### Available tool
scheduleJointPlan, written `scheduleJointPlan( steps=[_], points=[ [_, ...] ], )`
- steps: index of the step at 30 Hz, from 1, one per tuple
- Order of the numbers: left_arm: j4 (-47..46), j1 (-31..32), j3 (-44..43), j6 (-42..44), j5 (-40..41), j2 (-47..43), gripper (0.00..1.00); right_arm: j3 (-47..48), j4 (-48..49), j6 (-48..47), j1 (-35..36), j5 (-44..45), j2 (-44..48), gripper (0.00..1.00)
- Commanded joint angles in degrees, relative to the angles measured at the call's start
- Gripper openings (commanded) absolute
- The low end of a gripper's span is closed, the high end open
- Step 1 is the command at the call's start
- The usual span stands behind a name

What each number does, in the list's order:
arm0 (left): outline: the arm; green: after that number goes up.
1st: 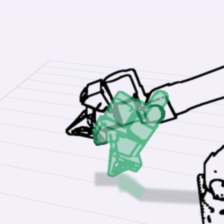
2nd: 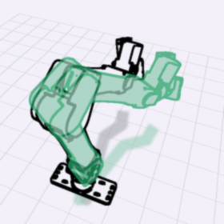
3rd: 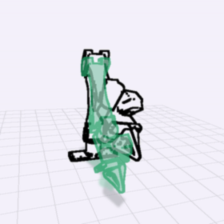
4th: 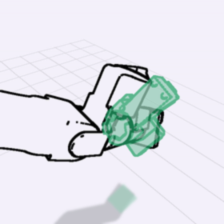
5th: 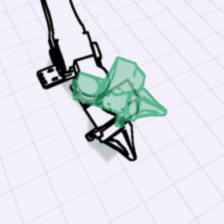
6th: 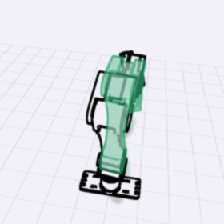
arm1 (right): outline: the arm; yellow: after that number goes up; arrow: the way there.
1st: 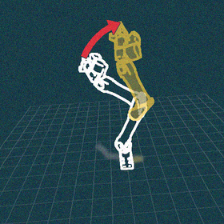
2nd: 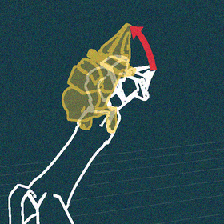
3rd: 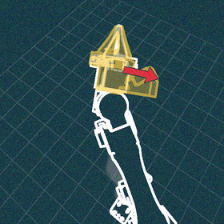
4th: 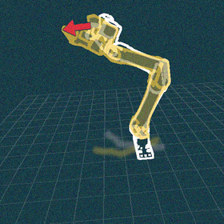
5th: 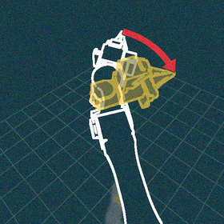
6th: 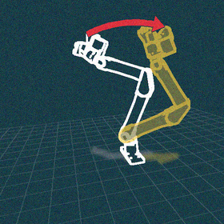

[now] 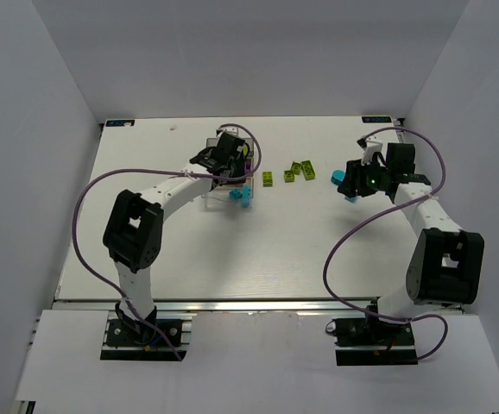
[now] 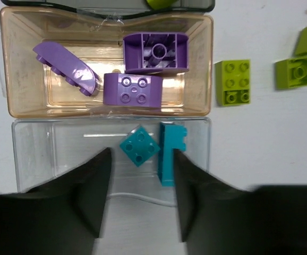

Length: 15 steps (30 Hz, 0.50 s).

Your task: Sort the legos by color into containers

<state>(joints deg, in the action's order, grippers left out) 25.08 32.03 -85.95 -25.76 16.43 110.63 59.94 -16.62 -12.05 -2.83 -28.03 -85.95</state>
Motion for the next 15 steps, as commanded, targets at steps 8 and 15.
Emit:
scheduleJointPlan(
  steps=[8,15],
  points=[
    [-9.7,-1.1,18.3,-8.9,-4.3,-26.2,0.45,6.9,-5.0,4.1,0.0,18.6,-5.9,0.66],
    [-10.4,-1.1,31.1,-13.8,-3.8,-39.1,0.66,16.4,-14.0,-5.8,0.0,17.8,-14.6,0.81]
  ],
)
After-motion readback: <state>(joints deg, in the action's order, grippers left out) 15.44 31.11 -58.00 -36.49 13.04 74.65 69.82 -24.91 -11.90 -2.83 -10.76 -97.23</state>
